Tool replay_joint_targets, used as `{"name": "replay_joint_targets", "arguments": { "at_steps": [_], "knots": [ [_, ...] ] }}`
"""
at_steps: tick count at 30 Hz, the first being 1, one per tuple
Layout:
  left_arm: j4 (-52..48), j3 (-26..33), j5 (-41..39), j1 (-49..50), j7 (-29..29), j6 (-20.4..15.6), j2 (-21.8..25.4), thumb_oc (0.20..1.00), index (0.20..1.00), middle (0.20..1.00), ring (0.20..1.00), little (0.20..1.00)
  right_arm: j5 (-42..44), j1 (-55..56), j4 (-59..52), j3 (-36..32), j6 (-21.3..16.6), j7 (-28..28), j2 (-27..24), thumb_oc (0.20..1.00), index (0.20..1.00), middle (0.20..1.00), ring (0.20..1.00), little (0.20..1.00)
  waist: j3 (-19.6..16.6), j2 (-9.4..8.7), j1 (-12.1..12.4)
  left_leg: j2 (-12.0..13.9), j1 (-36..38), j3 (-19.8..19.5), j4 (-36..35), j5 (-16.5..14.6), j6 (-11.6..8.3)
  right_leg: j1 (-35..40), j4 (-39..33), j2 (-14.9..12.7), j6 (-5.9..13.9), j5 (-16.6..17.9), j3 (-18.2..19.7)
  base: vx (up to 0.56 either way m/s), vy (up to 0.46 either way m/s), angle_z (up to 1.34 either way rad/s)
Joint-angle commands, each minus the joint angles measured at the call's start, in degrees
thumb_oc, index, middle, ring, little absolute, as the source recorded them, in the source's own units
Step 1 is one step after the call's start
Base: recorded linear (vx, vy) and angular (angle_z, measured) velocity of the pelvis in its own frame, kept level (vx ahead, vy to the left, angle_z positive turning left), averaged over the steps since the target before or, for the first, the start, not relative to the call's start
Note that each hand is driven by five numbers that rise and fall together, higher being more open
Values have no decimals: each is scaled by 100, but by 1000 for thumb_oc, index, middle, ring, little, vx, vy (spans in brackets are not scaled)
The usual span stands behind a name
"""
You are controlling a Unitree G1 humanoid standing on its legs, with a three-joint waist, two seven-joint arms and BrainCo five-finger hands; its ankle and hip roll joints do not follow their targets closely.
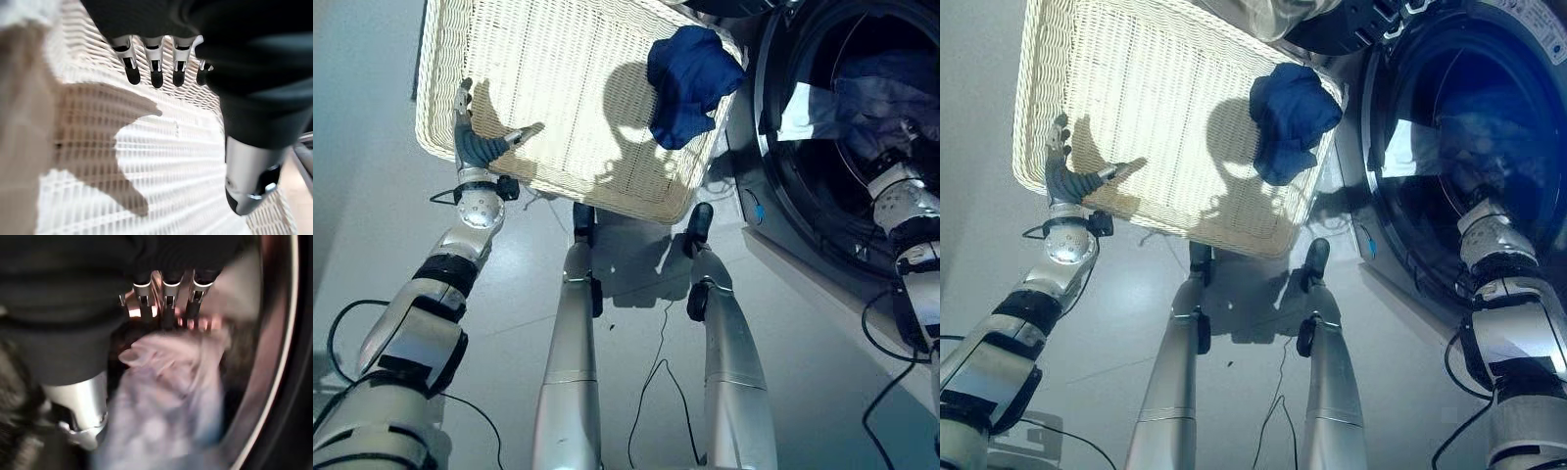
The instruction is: Put the clothes into the washing machine.
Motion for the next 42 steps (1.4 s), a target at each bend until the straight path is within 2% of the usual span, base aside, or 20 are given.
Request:
{"name": "replay_joint_targets", "arguments": {
  "at_steps": [1, 5, 7, 9, 14, 16, 24, 28, 33, 39, 42],
  "knots": [
    [5, 95, -15, -127, 22, -180, 47, 1000, 1000, 1000, 1000, 1000, -633, -750, 31, 393, 329, -161, -1498, 1000, 1000, 1000, 1000, 1000, -167, -215, 37, -222, 296, -71, 114, -474, 194, 173, 269, 316, 172, -75, -390, 0, 0, 0],
    [-118, 88, 39, -127, -28, -205, 51, 1000, 1000, 1000, 1000, 1000, -1075, -822, -250, 493, 362, -318, -1412, 1000, 1000, 1000, 1000, 1000, -167, -201, 41, -234, 283, -66, 98, -485, 198, 150, 271, 314, 179, -83, -395, 0, 0, 0],
    [-258, 60, 78, -126, 28, -176, -12, 1000, 1000, 1000, 1000, 1000, -1468, -833, -585, 558, 240, -506, -1298, 1000, 1000, 1000, 1000, 1000, -167, -174, 46, -239, 273, -61, 53, -488, 205, 123, 271, 301, 187, -107, -393, 0, 0, 0],
    [-342, 102, 133, -114, 119, -147, -104, 1000, 1000, 1000, 1000, 1000, -2060, -662, -1299, 567, 201, -883, -1061, 1000, 1000, 1000, 1000, 1000, -167, -142, 18, -246, 248, -37, 40, -500, 204, 59, 310, 297, 192, -137, -369, -16, 53, -1],
    [-330, 189, 210, -168, 321, -130, -325, 1000, 1000, 1000, 1000, 1000, -3322, -164, -2487, 548, 258, -1136, -580, 1000, 1000, 1000, 1000, 1000, -167, -47, -53, -254, 215, 46, -19, -500, 194, -67, 383, 268, 198, -216, -314, -16, 64, 1],
    [-275, 268, 276, -202, 379, -163, -418, 1000, 1000, 1000, 1000, 1000, -3697, 63, -2853, 492, 189, -1034, -368, 1000, 1000, 1000, 1000, 1000, -167, 2, -76, -260, 182, 75, -28, -499, 180, -135, 423, 249, 206, -260, -289, -14, 38, 1],
    [-256, 534, 264, -183, 616, -230, -630, 1000, 1000, 1000, 1000, 1000, -4326, 865, -3924, 175, 122, -825, 304, 1000, 1000, 1000, 1000, 1000, -167, 72, -174, -247, 165, 170, -104, -484, 130, -236, 444, 238, 222, -336, -227, -14, 26, -1],
    [-316, 688, 414, -120, 776, -244, -799, 1000, 1000, 1000, 1000, 1000, -4742, 1280, -4464, 149, -36, -442, 713, 1000, 1000, 1000, 1000, 1000, -167, 105, -226, -223, 155, 228, -159, -444, 104, -294, 452, 243, 222, -345, -168, -21, 29, -3],
    [-476, 828, 478, -72, 932, -138, -944, 1000, 1000, 1000, 1000, 1000, -5503, 1543, -5159, 336, -191, 257, 1018, 1000, 1000, 1000, 1000, 1000, -167, 136, -256, -232, 136, 274, -201, -377, 71, -345, 451, 253, 213, -360, -136, -19, 28, -2],
    [-614, 932, 638, 73, 1041, -21, -1150, 1000, 1000, 1000, 1000, 1000, -6759, 1685, -5993, 570, -368, 439, 1217, 1000, 1000, 1000, 1000, 1000, -167, 166, -260, -259, 170, 286, -249, -301, 67, -310, 448, 262, 210, -373, -125, -3, 5, 0],
    [-621, 953, 651, 64, 1031, 24, -1194, 1000, 1000, 1000, 1000, 1000, -7110, 1580, -6114, 665, -437, 494, 1237, 1000, 1000, 1000, 1000, 1000, -167, 176, -248, -271, 168, 281, -234, -297, 65, -312, 463, 267, 213, -377, -123, -4, -5, 4]
  ]
}}
